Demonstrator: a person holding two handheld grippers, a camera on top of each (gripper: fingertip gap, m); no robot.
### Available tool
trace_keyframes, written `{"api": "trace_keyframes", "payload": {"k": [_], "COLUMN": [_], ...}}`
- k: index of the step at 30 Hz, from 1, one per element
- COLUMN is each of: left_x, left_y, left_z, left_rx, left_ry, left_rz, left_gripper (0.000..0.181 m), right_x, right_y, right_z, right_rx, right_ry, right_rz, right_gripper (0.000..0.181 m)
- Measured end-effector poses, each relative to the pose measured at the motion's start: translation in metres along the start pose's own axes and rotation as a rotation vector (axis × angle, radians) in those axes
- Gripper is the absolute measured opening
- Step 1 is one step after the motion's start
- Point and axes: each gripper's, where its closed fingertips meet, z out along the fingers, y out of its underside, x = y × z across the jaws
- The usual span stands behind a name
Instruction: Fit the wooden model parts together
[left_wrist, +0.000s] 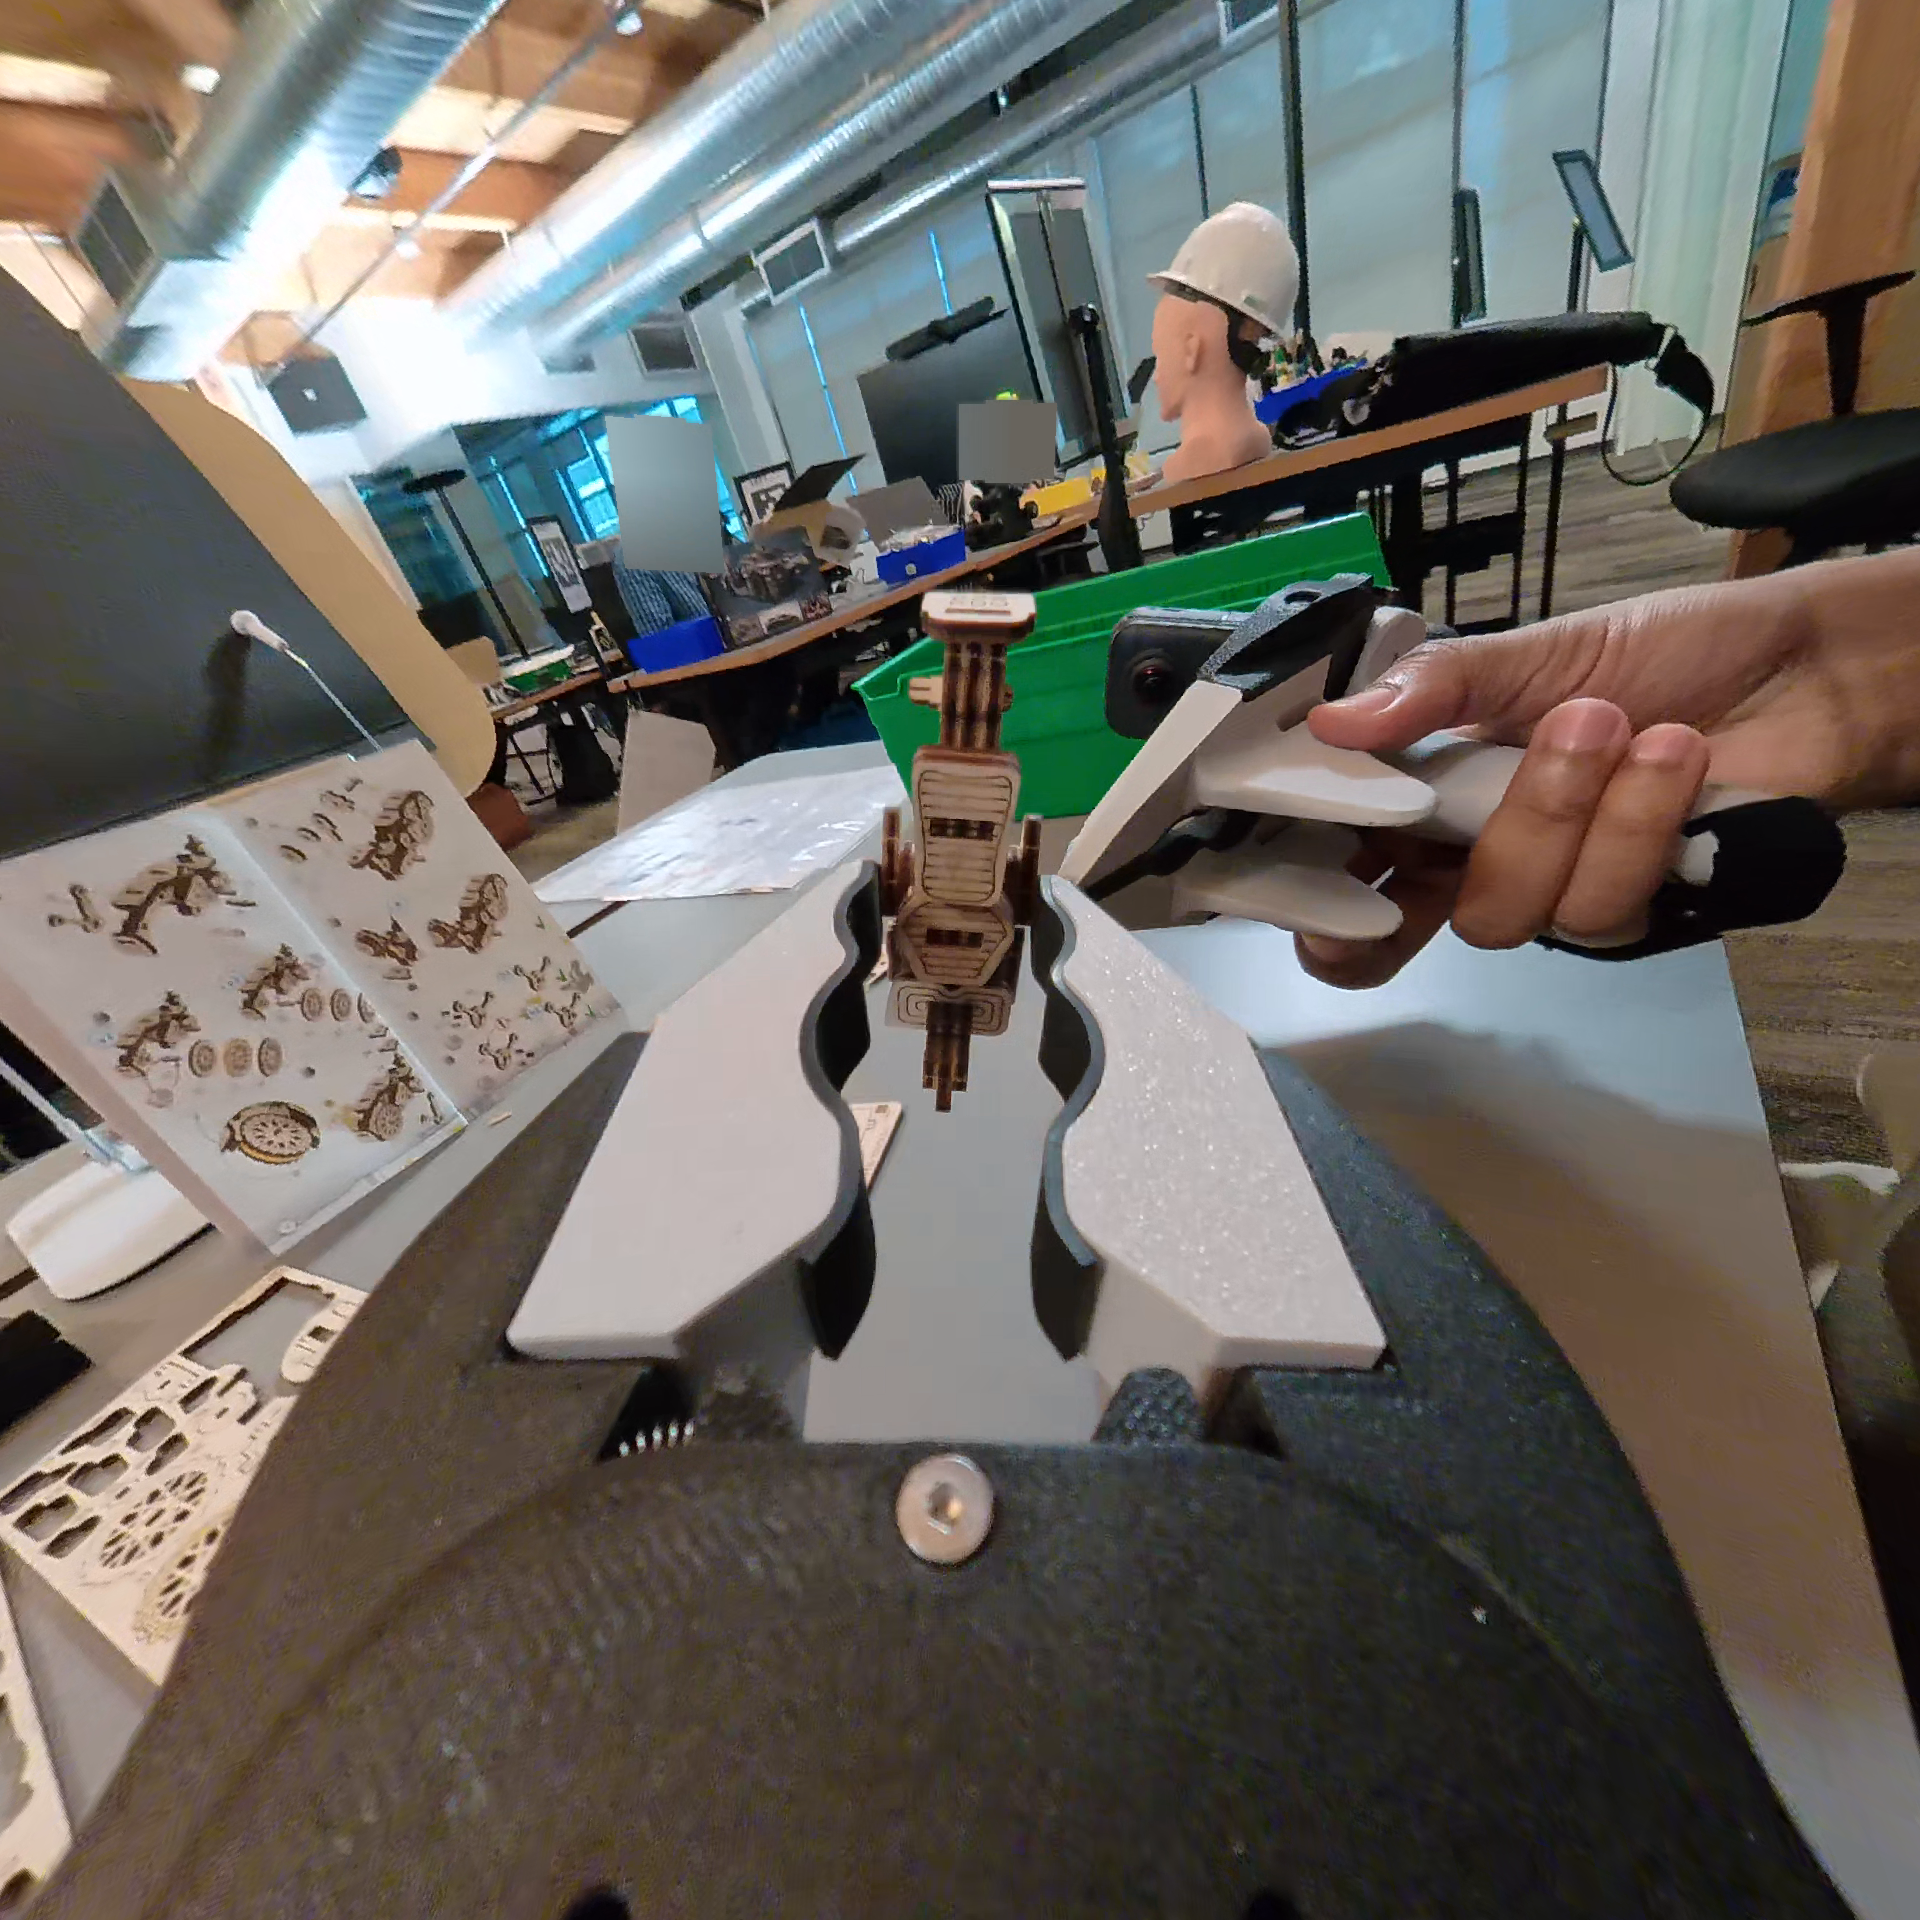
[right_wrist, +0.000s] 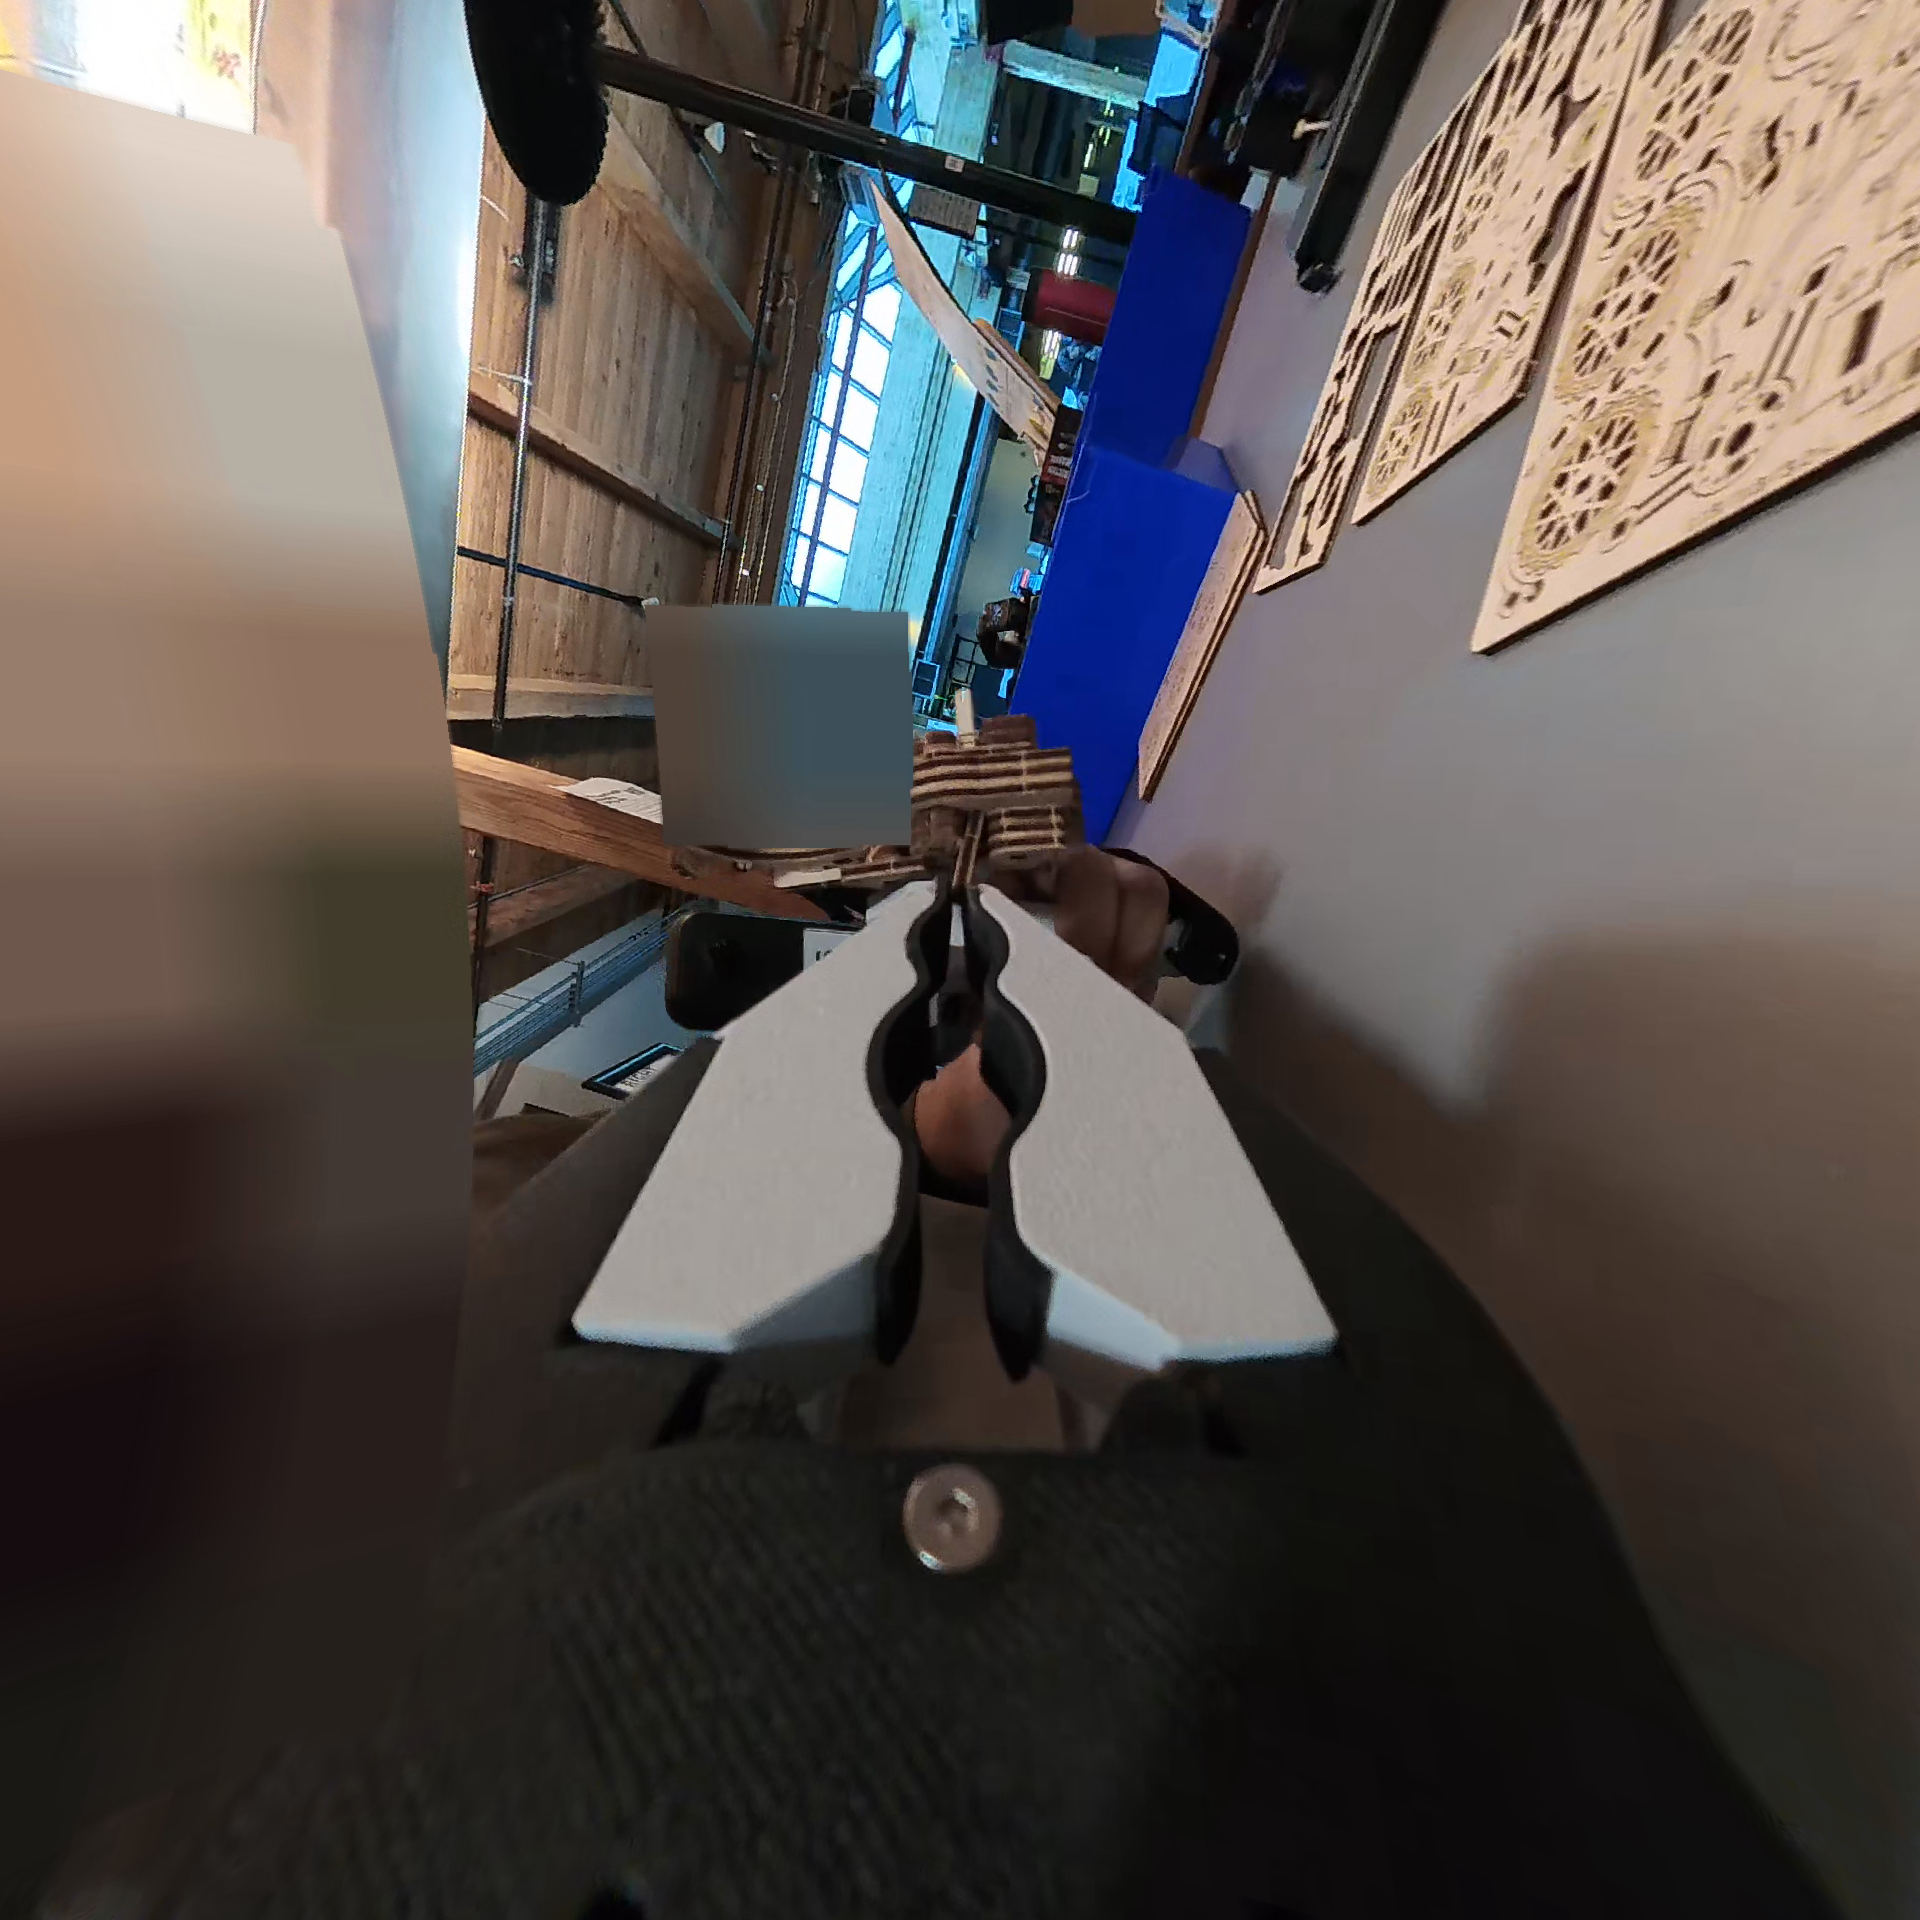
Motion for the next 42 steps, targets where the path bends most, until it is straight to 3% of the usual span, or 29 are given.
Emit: {"api": "trace_keyframes", "payload": {"k": [6, 14, 20, 30, 35, 39, 42], "left_x": [-0.002, -0.012, -0.028, -0.024, -0.023, -0.023, -0.021], "left_y": [-0.002, 0.004, 0.026, 0.064, 0.065, 0.066, 0.067], "left_z": [-0.001, 0.002, 0.004, 0.008, 0.008, 0.008, 0.009], "left_rx": [0.020, 0.003, -0.080, -0.214, -0.216, -0.219, -0.233], "left_ry": [0.001, -0.002, -0.055, -0.031, -0.019, -0.013, -0.007], "left_rz": [-0.044, -0.298, -0.601, -1.061, -1.073, -1.093, -1.086], "left_gripper": [0.027, 0.026, 0.026, 0.026, 0.026, 0.026, 0.026], "right_x": [-0.003, 0.003, 0.016, 0.038, 0.041, 0.045, 0.047], "right_y": [0.001, -0.003, -0.006, -0.013, -0.009, -0.010, -0.012], "right_z": [0.002, 0.001, -0.002, -0.011, -0.008, -0.008, -0.010], "right_rx": [0.006, 0.005, -0.010, -0.074, -0.079, -0.002, 0.037], "right_ry": [-0.008, 0.078, 0.195, 0.433, 0.388, 0.223, 0.148], "right_rz": [-0.047, -0.158, -0.271, -0.512, -0.410, -0.015, 0.145], "right_gripper": [0.000, 0.000, 0.000, 0.000, 0.000, 0.000, 0.000]}}
